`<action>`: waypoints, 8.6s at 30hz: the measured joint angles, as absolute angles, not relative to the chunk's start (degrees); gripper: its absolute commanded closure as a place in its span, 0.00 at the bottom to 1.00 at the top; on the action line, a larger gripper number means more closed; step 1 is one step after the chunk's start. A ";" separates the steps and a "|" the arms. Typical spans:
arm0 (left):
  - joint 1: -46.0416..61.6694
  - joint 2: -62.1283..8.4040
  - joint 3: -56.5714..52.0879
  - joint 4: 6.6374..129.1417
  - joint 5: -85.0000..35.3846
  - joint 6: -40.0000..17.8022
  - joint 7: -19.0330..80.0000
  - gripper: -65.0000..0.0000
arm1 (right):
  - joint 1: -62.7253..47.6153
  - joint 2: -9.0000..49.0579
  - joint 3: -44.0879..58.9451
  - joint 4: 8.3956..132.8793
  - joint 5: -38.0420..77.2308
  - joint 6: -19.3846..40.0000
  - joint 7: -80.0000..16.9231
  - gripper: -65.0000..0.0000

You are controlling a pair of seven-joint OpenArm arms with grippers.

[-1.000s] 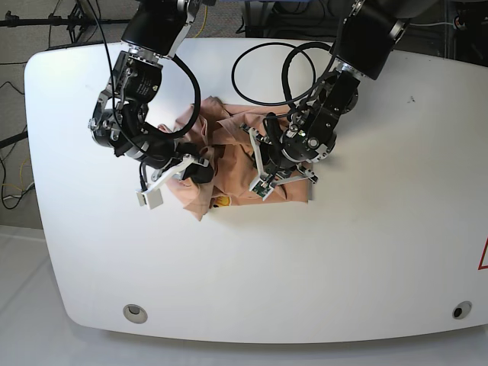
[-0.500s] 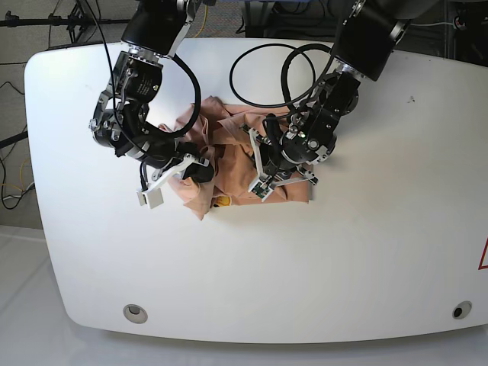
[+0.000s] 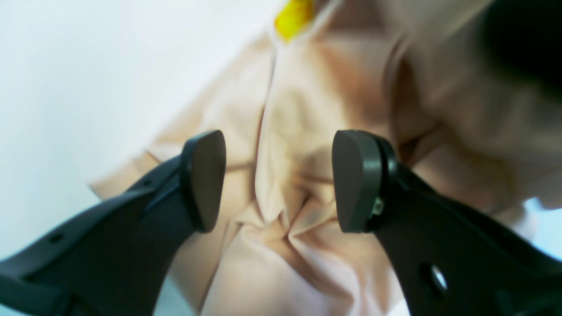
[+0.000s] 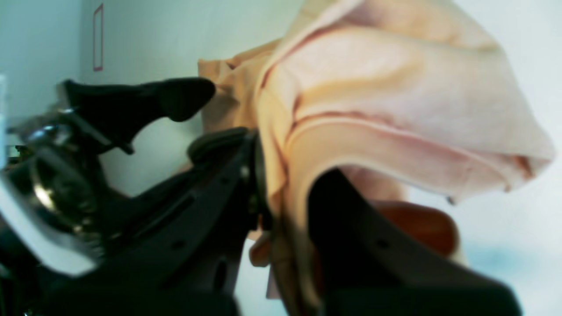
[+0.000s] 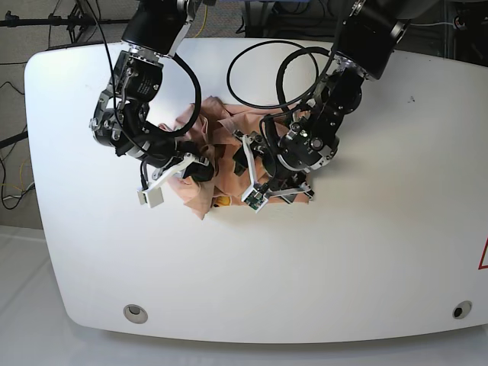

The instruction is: Fold the T-shirt properly

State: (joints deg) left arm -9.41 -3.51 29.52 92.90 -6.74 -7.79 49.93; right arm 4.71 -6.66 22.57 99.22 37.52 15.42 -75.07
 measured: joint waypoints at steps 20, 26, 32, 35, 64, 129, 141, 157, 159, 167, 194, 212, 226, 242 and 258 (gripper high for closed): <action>-9.37 -8.45 14.35 100.51 -7.03 -8.25 57.25 0.44 | 4.78 -6.09 19.44 99.31 37.28 15.40 -75.20 1.00; -6.52 -12.03 12.19 100.51 -6.74 -7.94 56.14 0.44 | 4.95 -6.52 14.81 99.33 37.78 15.42 -75.22 1.00; -0.93 -13.56 10.07 100.22 -7.14 -8.16 53.23 0.44 | 4.91 -6.35 11.00 99.33 37.63 14.28 -75.24 1.00; 1.74 -14.59 9.78 99.81 -7.07 -8.14 51.27 0.44 | 4.93 -6.02 8.93 99.33 37.32 13.45 -75.24 1.00; 3.95 -13.21 9.15 86.56 -9.08 -14.59 37.78 0.44 | 5.65 -6.04 5.87 99.24 37.28 12.84 -75.24 1.00; 3.64 -11.99 9.30 86.59 -8.93 -15.09 38.19 0.44 | 14.85 -5.69 -14.72 82.76 38.81 12.19 -74.22 0.57; 2.46 -11.92 9.30 86.54 -8.91 -15.31 39.79 0.44 | 17.85 -7.16 -15.42 82.83 42.44 12.84 -74.61 0.57; 0.64 -12.14 5.96 86.06 -7.97 -15.49 41.98 0.44 | 19.81 -8.49 -15.14 82.83 43.44 12.86 -74.67 0.57; 0.67 -12.45 6.07 86.74 -7.66 -15.57 42.74 0.44 | 20.12 -8.38 -14.87 82.83 43.11 12.86 -74.67 0.57; 0.91 -12.84 4.49 89.86 -6.72 -15.51 46.92 0.44 | 20.56 -8.71 -9.19 82.83 43.29 12.86 -74.61 0.57; -1.30 -13.98 -3.42 94.37 -6.68 -15.27 47.79 0.44 | 18.35 -4.60 -6.33 82.83 43.09 12.84 -73.95 0.57; 0.36 -19.35 -14.98 94.37 -6.66 -15.49 48.03 0.44 | 16.10 -2.02 -6.46 82.76 42.46 12.86 -74.02 0.57; 2.11 -19.42 -15.40 94.45 -6.72 -15.51 47.86 0.44 | 16.01 -1.74 -6.46 82.72 42.44 12.84 -73.12 0.57; 3.22 -19.40 -15.38 94.45 -6.94 -15.53 47.99 0.44 | 16.47 -1.78 -6.48 76.75 42.44 12.86 -70.08 0.57; 3.31 -19.38 -15.40 94.45 -6.96 -15.55 47.99 0.44 | 17.21 -4.51 -10.11 76.42 35.99 12.95 -69.63 0.57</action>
State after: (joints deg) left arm 3.31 -19.38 -15.40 94.45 -6.96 -15.55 47.99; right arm 17.21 -4.51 -10.11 76.42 35.99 12.95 -69.63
